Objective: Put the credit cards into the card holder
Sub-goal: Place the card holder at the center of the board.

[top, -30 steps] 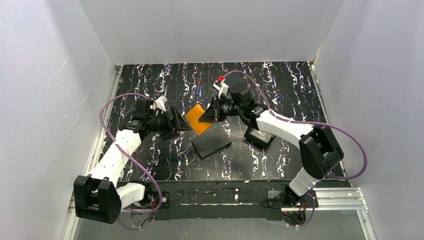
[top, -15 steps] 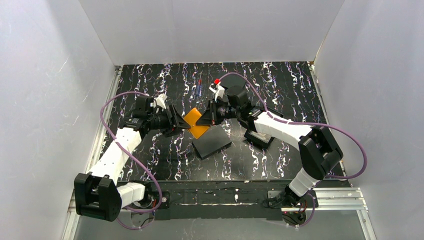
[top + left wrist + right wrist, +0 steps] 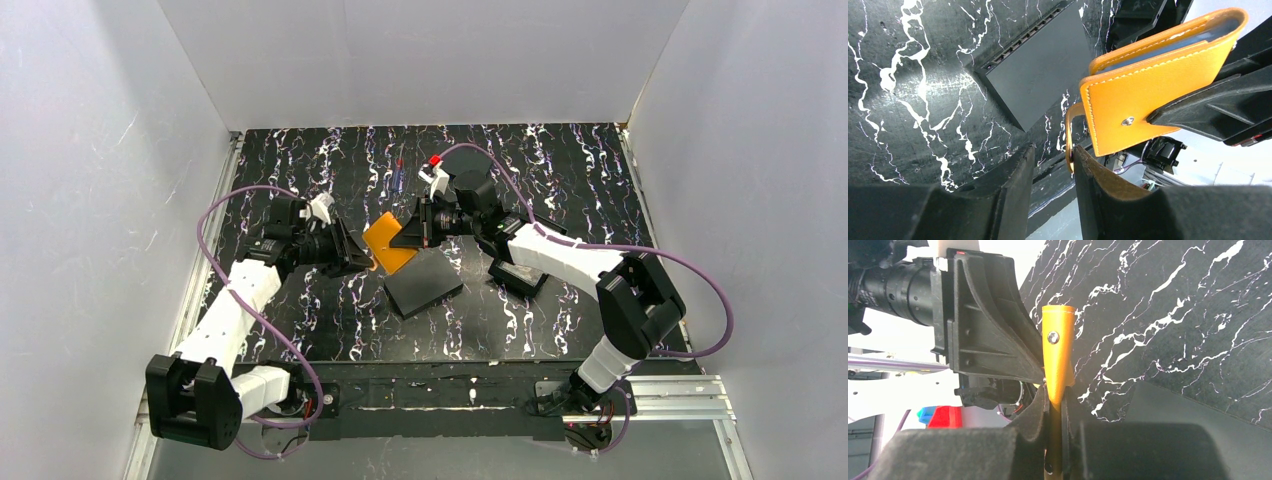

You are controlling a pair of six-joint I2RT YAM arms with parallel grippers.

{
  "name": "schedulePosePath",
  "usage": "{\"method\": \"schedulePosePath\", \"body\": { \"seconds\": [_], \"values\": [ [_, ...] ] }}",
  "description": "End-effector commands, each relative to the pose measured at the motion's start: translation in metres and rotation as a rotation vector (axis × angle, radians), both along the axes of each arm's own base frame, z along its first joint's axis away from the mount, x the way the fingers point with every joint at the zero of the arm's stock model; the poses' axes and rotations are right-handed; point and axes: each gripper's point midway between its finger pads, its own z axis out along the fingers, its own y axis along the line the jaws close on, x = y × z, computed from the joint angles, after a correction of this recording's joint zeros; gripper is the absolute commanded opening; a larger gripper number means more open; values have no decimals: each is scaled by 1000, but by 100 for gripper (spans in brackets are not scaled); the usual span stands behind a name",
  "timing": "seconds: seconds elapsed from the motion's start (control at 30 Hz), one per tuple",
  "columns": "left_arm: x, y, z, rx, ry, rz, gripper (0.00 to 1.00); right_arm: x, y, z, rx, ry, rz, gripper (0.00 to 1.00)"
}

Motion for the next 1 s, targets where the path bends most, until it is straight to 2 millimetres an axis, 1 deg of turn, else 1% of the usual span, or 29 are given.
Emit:
{"method": "schedulePosePath", "body": {
  "seconds": [0.0,0.07,0.17,0.2,0.23,0.3,0.37,0.43,0.53,0.6,0.67,0.73,0.77,0.83,0.87,0.97],
  "values": [
    [-11,-6,0,-40,11,-49,32,2,8,25,81,-46,26,1],
    [-11,-9,1,-62,13,-60,30,1,9,24,84,-40,29,1],
    [-13,-8,4,-55,-1,-63,17,1,11,18,88,-23,33,1],
    [-13,-4,5,-32,-6,-56,7,1,12,16,90,-17,34,1],
    [-15,1,4,4,-6,-46,0,2,13,13,91,-8,33,2],
    [-19,17,-1,103,13,-10,0,5,19,2,91,10,36,17],
    [-26,37,-11,220,55,58,0,9,30,-14,79,39,45,26],
    [-32,52,-20,294,95,103,0,13,43,-32,56,62,45,37],
    [-39,62,-34,343,152,134,0,20,68,-58,14,85,42,42],
    [-40,66,-44,369,179,145,0,23,83,-84,-24,115,47,44],
    [-40,75,-56,418,205,166,0,26,92,-102,-67,121,44,45],
    [-38,77,-63,433,219,172,0,29,97,-118,-130,115,36,46],
    [-35,76,-65,426,221,168,0,29,98,-122,-162,107,42,47],
    [-32,71,-68,401,235,149,0,28,94,-132,-260,70,36,51],
    [-32,68,-68,384,240,134,0,29,93,-131,-294,24,34,54],
    [-29,64,-63,348,218,111,0,23,80,-129,-384,-77,49,68]
  ]
}}
